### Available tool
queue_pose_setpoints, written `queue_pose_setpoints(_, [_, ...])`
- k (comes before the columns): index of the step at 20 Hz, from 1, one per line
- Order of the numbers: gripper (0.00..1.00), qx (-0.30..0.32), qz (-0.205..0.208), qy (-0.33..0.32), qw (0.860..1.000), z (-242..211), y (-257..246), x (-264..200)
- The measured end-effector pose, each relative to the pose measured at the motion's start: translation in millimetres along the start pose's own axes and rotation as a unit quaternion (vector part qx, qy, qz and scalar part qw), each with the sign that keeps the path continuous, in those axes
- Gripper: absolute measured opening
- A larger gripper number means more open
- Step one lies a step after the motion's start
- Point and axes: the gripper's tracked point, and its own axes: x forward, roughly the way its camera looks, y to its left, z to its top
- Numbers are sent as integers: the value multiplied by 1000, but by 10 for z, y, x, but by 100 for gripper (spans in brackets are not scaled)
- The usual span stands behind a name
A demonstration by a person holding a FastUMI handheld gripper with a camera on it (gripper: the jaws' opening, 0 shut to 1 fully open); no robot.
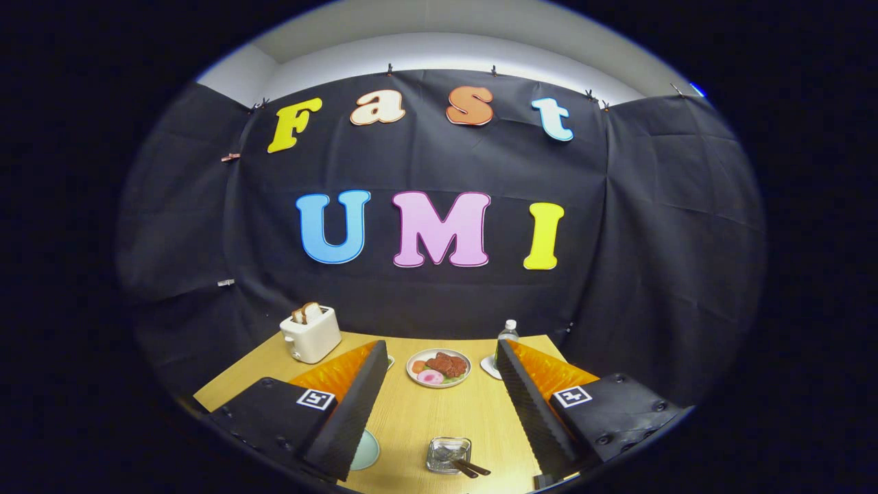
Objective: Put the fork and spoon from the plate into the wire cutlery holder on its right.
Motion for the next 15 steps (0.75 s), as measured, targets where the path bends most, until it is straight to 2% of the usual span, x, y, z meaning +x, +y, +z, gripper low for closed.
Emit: queue_pose_setpoints(15, [99,-26,5,15,1000,-74,18,38])
